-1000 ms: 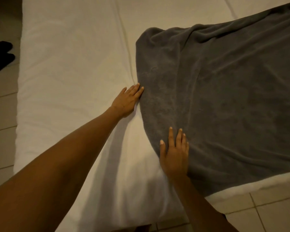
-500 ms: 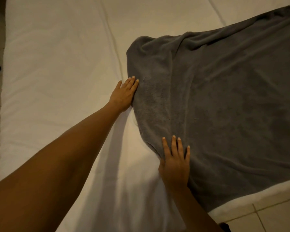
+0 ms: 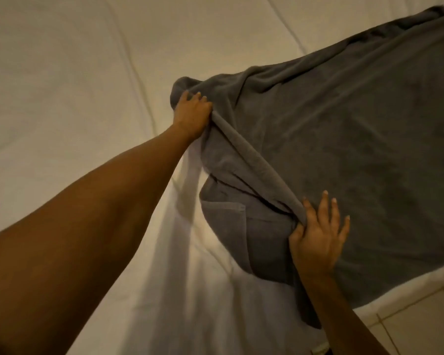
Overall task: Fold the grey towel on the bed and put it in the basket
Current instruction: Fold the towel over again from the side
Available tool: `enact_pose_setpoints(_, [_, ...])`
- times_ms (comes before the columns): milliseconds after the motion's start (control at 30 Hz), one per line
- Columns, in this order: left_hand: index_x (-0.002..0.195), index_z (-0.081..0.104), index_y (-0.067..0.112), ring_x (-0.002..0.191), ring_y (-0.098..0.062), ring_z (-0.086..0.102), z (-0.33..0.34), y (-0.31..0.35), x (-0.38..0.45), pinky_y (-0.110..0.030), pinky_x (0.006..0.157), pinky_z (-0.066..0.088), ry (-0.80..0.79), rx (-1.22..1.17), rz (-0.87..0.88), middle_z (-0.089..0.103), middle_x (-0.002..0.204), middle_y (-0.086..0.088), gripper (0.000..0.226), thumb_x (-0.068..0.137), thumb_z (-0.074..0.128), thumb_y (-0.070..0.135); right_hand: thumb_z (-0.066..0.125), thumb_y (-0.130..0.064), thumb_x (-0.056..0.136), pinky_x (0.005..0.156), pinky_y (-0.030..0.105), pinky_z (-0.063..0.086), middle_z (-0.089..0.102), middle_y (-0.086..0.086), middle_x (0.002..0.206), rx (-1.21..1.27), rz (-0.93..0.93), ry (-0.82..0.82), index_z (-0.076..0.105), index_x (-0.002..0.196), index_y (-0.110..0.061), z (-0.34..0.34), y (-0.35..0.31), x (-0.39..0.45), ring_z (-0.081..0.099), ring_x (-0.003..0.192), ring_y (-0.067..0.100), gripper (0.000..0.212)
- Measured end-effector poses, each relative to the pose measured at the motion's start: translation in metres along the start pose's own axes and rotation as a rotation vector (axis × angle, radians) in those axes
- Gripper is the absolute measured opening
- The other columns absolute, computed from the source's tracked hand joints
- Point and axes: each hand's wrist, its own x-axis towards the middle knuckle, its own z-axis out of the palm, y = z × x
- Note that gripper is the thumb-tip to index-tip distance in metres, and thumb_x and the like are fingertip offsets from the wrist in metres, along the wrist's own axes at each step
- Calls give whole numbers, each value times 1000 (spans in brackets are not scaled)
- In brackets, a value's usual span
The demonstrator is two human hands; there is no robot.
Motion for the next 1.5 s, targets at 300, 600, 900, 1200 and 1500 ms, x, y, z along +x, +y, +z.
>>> enact_pose_setpoints(300, [147,28,8,147,-28,18,-44,92,94,-46,121,8,156,7,118,25,156,-15,48,102,35,23,39,-24,78,113,56,11,26,20,153,-50,239,47,48,135,-13,-19,82,81,21,141,37,59])
enact_pose_setpoints(600, [152,0,9,150,-24,-1,32,92,46,-39,119,-6,68,-101,288,-1,161,-13,68,100,35,36,25,-44,95,111,52,23,21,24,153,38,35,-204,39,143,-16,20,66,76,24,140,40,57])
enact_pose_setpoints(900, [151,9,8,147,-28,15,72,71,9,-40,118,6,124,-82,528,14,159,-15,60,98,26,29,47,-48,89,112,50,22,20,19,155,127,-273,-379,48,136,-18,51,-7,65,22,142,35,55])
enact_pose_setpoints(1200, [150,22,11,143,-33,27,71,80,2,-44,116,19,162,39,630,22,156,-19,60,95,40,27,84,-26,60,103,55,34,58,26,125,-16,-234,-325,65,55,-9,37,-26,57,49,124,40,26])
enact_pose_setpoints(1500, [148,30,9,146,-34,21,49,112,6,-47,119,10,110,8,546,19,157,-19,56,97,48,23,36,-43,90,105,50,34,62,19,123,100,-115,-143,75,84,-6,-7,5,9,54,119,34,53])
